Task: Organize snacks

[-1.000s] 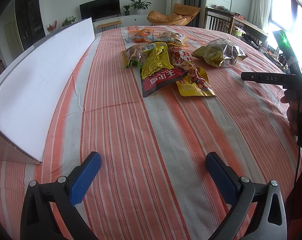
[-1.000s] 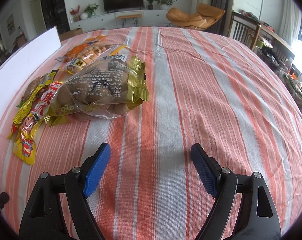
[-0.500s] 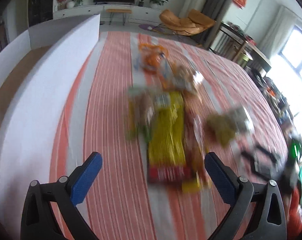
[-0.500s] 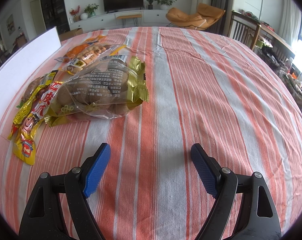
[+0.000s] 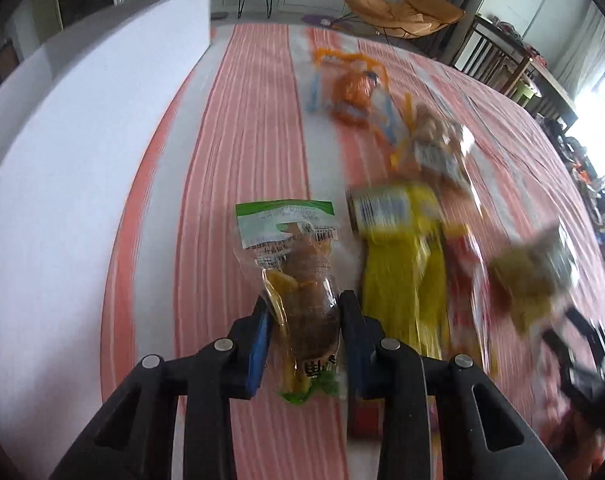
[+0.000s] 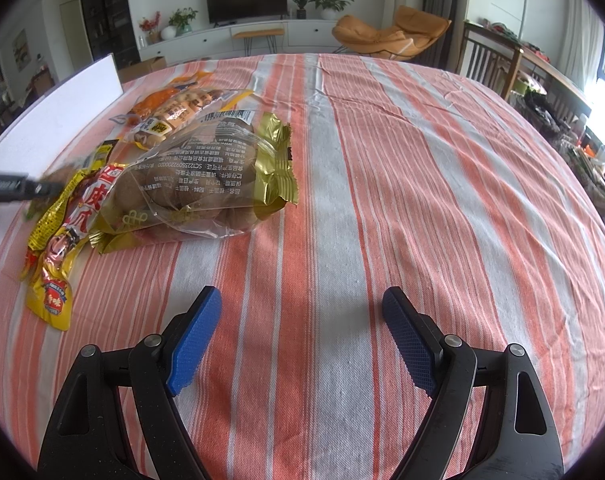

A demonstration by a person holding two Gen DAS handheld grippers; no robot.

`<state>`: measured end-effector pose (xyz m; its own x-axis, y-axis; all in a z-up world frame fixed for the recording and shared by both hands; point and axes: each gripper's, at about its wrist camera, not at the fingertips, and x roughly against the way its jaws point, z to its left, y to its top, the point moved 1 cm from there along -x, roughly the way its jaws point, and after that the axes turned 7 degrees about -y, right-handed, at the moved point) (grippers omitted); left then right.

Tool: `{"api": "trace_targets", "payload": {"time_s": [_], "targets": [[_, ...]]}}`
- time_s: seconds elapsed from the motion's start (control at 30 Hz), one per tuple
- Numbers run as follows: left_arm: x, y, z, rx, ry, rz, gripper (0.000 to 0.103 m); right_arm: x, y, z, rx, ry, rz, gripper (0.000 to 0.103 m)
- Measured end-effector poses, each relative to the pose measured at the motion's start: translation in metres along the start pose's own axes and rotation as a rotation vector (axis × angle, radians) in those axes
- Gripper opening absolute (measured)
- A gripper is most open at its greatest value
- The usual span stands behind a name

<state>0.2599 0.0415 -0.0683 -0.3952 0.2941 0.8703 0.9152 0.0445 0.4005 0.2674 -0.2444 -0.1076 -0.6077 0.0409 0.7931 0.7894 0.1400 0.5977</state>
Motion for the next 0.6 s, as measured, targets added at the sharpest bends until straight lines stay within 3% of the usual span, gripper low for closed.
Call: {"api": "trace_targets", "payload": {"time_s": [0.13,0.23,0.27,0.3,0.37,0.6], "targets": [[0.030,-0.059,0.001,-0.020,-0.027,0.022,0.035,0.000,0.000,0.000,0.000,0.000,0.000,0.085],[0.046,-0.092,0.004,-0.015,-0.033,0.002,0.048,0.000,0.000,0.000,0.000,0.000,0.000,0.085],[0.049,-0.099,0.004,-0.020,-0.012,-0.020,0.059,0.000,0.000,0.000,0.000,0.000,0.000,0.085],[0.049,-0.104,0.004,-0.033,0.025,-0.046,0.080,0.000,0.000,0.000,0.000,0.000,0.000,0.085],[0.045,-0.107,0.005,-0.041,0.088,-0.078,0.095,0.000,0.000,0.000,-0.001,0.000,0.000,0.085],[0.031,-0.109,0.005,-0.096,0.152,-0.162,0.103,0.000,0.000,0.000,-0.001,0.000,0.000,0.085]]}}
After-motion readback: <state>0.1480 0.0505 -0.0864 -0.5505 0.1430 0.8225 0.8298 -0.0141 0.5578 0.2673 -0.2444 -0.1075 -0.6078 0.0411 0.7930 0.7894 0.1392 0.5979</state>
